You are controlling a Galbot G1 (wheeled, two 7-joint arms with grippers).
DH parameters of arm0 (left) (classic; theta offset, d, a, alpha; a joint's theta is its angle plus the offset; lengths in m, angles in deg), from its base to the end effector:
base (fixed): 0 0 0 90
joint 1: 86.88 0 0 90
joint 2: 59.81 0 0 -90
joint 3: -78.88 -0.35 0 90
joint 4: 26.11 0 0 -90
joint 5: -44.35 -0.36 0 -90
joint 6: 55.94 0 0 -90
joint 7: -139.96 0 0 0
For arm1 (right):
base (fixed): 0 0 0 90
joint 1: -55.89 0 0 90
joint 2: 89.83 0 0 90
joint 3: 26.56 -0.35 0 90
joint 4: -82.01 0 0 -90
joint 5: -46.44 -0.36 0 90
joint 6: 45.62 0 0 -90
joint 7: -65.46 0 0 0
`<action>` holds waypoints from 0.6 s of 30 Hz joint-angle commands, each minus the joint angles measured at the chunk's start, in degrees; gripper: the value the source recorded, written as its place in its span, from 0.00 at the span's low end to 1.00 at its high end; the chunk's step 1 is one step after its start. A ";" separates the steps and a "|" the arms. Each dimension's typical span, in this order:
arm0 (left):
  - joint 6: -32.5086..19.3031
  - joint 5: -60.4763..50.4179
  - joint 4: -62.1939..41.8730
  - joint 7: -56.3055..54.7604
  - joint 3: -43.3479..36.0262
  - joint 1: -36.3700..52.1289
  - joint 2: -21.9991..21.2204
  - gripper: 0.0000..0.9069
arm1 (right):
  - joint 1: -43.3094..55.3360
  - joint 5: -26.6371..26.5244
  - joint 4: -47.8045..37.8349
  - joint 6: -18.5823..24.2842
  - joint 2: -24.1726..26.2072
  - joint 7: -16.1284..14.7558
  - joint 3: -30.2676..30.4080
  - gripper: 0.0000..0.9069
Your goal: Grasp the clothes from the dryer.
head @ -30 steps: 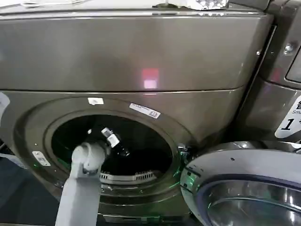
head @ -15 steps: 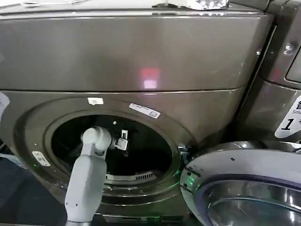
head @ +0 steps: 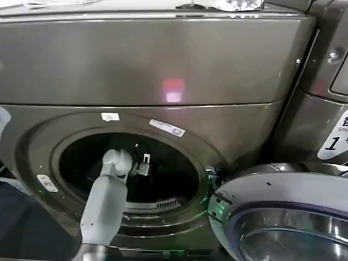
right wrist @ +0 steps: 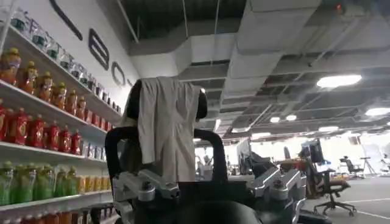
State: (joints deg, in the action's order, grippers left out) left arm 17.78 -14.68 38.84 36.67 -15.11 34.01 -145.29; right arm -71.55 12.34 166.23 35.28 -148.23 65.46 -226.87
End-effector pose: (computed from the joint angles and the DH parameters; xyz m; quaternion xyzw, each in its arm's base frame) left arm 0.5373 0.0170 -0.2643 -0.5622 -0.6101 -0.5217 0.1987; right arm -0.1917 -0.4885 -0.0459 0.6960 0.6893 -0.1202 0.1612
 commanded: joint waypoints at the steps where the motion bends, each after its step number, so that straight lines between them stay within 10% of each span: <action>1: 2.23 2.14 -4.83 0.48 0.04 -0.22 0.27 0.11 | 0.18 0.37 0.13 0.05 -0.07 -0.04 0.33 1.00; 2: 2.45 3.49 -4.68 0.46 -0.06 -0.30 0.36 0.00 | 0.18 0.38 0.06 0.09 -0.11 -0.03 0.36 1.00; 18: 4.83 13.40 -0.06 0.40 0.02 -1.09 0.24 0.00 | -0.05 0.47 -0.12 0.35 -0.06 -0.16 0.52 1.00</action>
State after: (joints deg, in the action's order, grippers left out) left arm 21.37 -6.28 37.57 37.13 -15.03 33.30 -144.95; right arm -71.63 12.76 166.07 35.62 -148.43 65.45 -226.40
